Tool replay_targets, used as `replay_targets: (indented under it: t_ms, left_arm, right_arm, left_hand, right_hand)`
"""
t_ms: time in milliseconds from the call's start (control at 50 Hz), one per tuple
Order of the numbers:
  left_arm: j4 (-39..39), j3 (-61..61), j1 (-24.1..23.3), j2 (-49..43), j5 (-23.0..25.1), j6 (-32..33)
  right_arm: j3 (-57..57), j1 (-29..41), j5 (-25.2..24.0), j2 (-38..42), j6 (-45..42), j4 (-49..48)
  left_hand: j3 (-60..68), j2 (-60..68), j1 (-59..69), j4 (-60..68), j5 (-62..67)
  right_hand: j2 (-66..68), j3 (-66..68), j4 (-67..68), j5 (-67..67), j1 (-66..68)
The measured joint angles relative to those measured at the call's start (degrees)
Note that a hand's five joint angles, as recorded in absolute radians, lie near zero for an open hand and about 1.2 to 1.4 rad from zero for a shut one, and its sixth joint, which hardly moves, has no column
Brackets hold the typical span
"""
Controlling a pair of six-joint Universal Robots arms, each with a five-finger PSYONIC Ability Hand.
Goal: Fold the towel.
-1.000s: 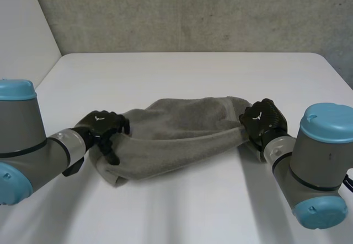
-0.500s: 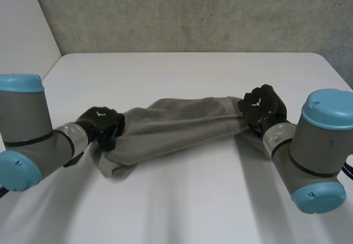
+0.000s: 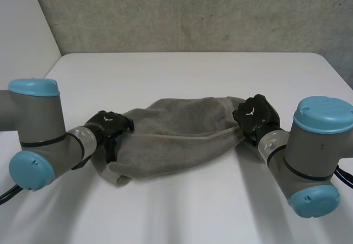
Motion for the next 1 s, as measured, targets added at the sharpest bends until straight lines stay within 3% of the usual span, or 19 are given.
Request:
replay_targets:
  t_ms: [100,180,260,420,520,660,740,900,1000]
  left_arm:
    - [-0.1,2.0,-0.2,-2.6,0.0,0.1]
    - [-0.1,3.7,-0.3,-3.8,-0.2,0.1]
    - [0.0,5.2,-0.3,-3.8,-0.5,0.0]
    - [2.6,12.8,-1.0,-1.8,-1.3,-0.3]
    - [12.7,20.9,-1.5,2.8,-5.7,-1.9]
    - [27.0,21.5,-1.9,10.5,-11.5,-7.4]
    - [28.0,16.4,-1.9,12.1,-11.5,-9.1]
    - [25.6,0.4,-1.8,11.2,-8.9,-8.8]
    - [25.1,-9.8,-1.2,9.5,-7.1,-5.0]
  right_arm:
    - [-0.2,0.0,0.0,0.0,0.0,0.0]
    - [-0.5,-0.1,0.0,-0.1,0.0,0.0]
    - [-1.4,-0.1,0.0,-0.1,-0.1,-0.1]
    - [-9.9,-0.1,-0.2,0.4,0.3,-2.9]
    - [-20.1,0.1,-0.7,-0.2,2.0,-15.4]
    - [-23.3,0.0,-1.1,-4.8,6.7,-29.8]
    - [-22.1,0.0,-2.6,-5.3,8.0,-25.7]
    - [-15.9,0.0,-7.3,-2.8,6.4,-6.3]
    - [-10.2,-0.1,-9.5,-0.7,3.3,2.6]
  left_hand:
    - [19.8,19.4,20.0,19.5,18.2]
    - [51.6,51.0,51.6,52.1,49.2]
    - [63.3,61.0,58.5,62.6,59.7]
    - [64.3,61.1,58.5,62.8,59.9]
    - [64.4,61.1,58.5,62.8,59.9]
    - [64.4,61.1,58.5,62.8,60.4]
    - [64.5,61.1,58.5,62.8,60.4]
    - [63.8,61.5,58.4,63.1,60.4]
    - [53.6,53.6,53.8,53.4,53.8]
  right_hand:
    - [0.0,0.0,0.0,0.0,0.0]
    - [0.0,0.0,0.0,0.0,0.0]
    - [0.0,0.0,0.0,0.0,0.0]
    - [0.0,0.1,0.0,0.0,0.0]
    - [0.0,0.1,0.4,0.0,0.0]
    - [0.0,0.1,0.5,0.1,0.0]
    - [0.0,0.1,0.5,0.2,0.0]
    - [0.0,0.1,0.5,0.2,0.0]
    - [0.0,0.1,0.5,0.2,0.0]
